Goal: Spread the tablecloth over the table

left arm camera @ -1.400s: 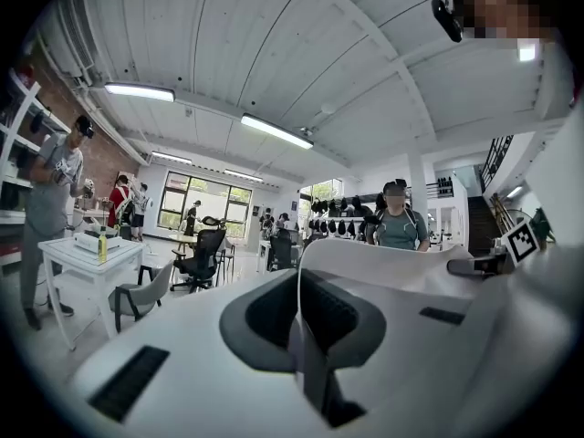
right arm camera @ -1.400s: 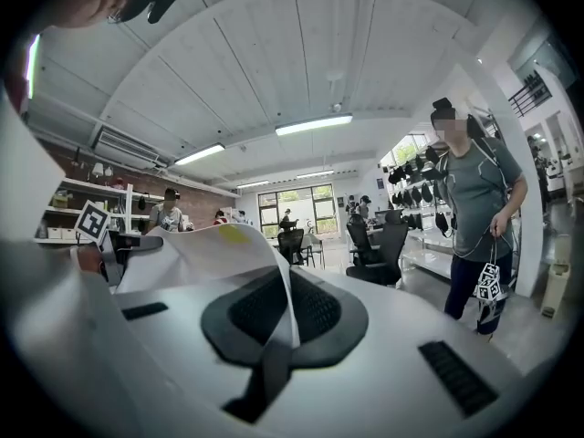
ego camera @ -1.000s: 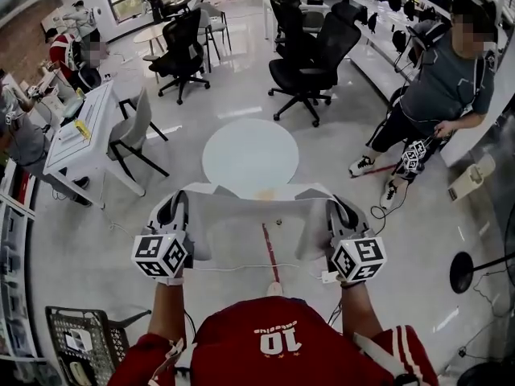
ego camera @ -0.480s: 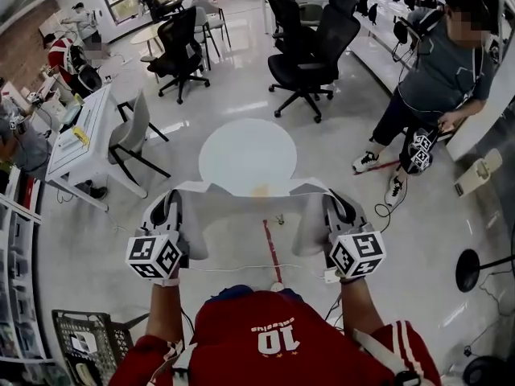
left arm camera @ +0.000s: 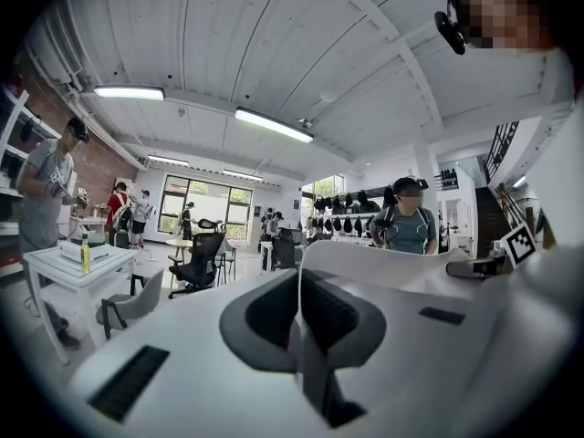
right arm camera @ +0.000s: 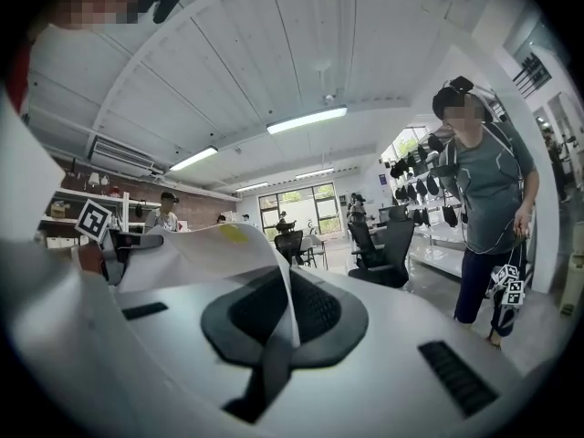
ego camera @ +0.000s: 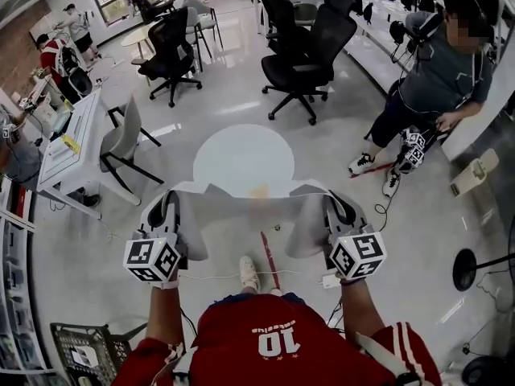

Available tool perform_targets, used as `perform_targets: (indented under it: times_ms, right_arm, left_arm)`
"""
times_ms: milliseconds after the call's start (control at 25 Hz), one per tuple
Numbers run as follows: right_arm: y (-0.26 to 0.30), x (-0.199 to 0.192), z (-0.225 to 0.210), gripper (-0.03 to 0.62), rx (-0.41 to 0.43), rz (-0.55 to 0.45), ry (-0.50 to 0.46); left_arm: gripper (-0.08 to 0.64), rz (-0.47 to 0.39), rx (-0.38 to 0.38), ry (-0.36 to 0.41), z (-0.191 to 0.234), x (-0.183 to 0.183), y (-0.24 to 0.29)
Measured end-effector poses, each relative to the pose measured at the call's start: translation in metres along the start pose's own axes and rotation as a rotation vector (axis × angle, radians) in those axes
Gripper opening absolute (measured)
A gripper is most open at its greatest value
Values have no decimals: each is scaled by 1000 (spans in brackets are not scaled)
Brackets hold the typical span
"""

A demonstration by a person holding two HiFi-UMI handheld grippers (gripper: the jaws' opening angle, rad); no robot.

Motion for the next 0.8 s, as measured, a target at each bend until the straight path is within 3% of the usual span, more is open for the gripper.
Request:
perform_targets:
  times_ms: [800]
  right_arm:
    - [144,62,-7,15,-94,-4,-18]
  left_arm:
    - [9,-10,-83,-35,104,40,136]
Point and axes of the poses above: the fingertips, and each gripper's own axes: y forward along the fingers, z to its left, x out of its top, the point moved 4 cm from there along -y, backward along the fingers, and after that the axes turned 11 degrees about z, right-handed, at the moved point
